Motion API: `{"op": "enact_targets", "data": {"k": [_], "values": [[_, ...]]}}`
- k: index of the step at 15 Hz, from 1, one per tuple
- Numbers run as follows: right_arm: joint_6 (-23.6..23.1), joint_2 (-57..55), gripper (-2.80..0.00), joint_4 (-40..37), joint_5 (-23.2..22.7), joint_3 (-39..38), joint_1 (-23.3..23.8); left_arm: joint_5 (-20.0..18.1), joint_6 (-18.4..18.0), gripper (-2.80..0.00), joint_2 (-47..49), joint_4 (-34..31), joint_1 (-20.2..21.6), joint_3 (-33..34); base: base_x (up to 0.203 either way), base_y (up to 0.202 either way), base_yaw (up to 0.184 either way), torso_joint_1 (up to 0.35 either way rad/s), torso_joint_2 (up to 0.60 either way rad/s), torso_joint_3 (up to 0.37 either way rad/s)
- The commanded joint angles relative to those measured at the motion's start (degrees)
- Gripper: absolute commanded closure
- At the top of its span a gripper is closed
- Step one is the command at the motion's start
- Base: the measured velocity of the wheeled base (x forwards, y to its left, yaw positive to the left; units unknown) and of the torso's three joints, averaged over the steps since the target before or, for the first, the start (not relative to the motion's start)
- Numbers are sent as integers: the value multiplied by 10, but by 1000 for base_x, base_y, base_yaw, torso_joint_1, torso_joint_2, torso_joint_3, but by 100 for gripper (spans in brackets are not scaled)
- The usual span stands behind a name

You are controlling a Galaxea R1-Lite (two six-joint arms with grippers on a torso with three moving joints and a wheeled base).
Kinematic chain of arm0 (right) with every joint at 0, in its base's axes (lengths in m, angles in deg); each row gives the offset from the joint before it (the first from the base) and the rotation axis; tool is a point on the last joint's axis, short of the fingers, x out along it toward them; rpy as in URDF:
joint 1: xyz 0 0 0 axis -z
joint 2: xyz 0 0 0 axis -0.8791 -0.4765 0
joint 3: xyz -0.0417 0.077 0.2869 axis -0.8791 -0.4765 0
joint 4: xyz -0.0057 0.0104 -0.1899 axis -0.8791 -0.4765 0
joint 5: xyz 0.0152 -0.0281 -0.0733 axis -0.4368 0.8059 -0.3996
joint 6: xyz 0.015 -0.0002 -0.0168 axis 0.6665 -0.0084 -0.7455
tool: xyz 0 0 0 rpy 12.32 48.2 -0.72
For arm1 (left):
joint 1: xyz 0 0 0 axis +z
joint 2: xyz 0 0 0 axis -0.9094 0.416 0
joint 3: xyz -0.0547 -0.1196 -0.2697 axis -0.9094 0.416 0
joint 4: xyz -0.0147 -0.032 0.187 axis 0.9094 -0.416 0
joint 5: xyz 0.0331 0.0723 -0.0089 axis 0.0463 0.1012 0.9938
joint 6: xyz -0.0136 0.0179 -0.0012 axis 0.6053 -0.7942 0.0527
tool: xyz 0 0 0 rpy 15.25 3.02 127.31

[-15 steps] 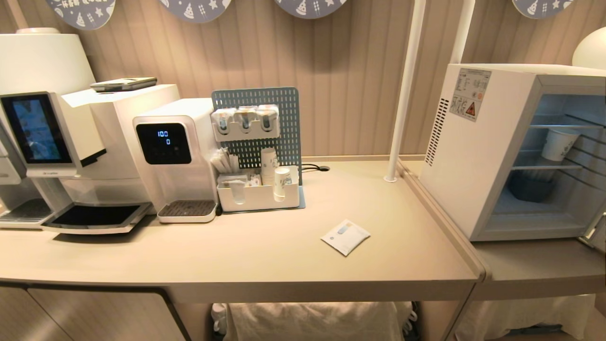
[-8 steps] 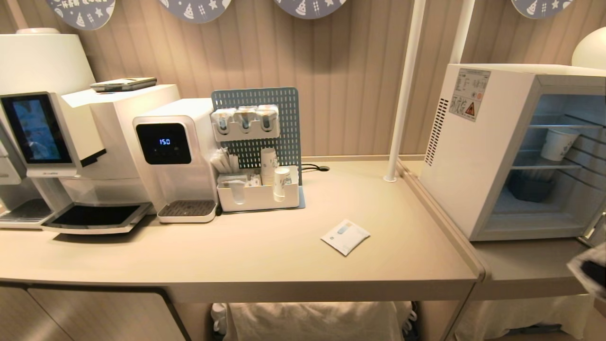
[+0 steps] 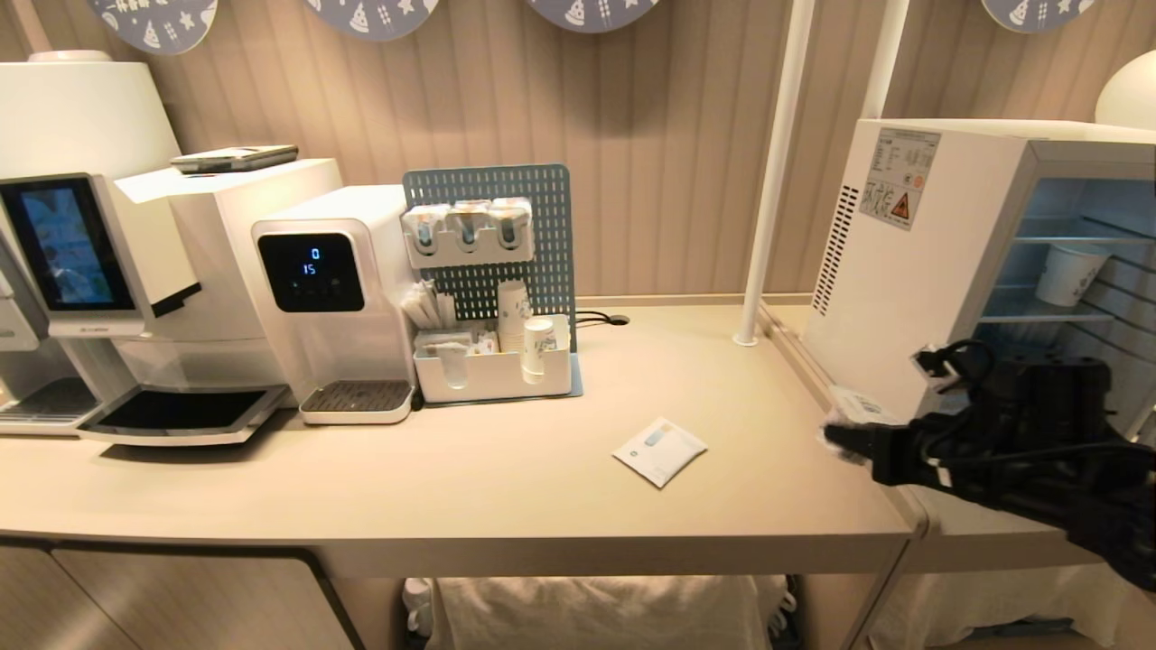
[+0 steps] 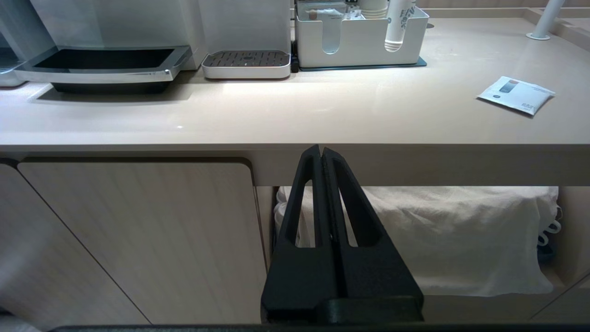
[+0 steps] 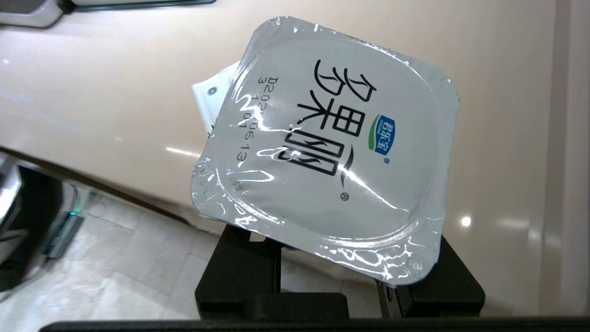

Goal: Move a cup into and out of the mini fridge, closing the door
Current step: Place the yoghurt on the table

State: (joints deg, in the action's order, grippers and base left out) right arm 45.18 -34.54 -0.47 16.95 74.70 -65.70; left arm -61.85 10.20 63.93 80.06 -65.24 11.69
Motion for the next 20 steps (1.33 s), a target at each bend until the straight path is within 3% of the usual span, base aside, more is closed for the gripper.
{"op": "enact_targets", "data": {"k": [1,4,8,12,17,18,20], "values": [[-25,-156,0,43,3,59,-13,0,0,0,1,-1,0,-1,0,0,0,0,0,0],[-94,-240,0,79,99,134,-58,0,0,0,1,0,0,-1,0,0,0,0,0,0],[-142,-340,0,163,214,194,-94,0,0,0,1,-1,0,-1,0,0,0,0,0,0],[-152,-390,0,193,265,220,-99,0,0,0,1,-1,0,-1,0,0,0,0,0,0],[-152,-398,0,185,286,229,-99,0,0,0,1,-1,0,-1,0,0,0,0,0,0],[-152,-391,-280,182,289,235,-98,0,0,0,1,-1,0,-1,0,0,0,0,0,0],[-149,-382,-280,181,288,234,-97,0,0,0,1,-1,0,-1,0,0,0,0,0,0]]}}
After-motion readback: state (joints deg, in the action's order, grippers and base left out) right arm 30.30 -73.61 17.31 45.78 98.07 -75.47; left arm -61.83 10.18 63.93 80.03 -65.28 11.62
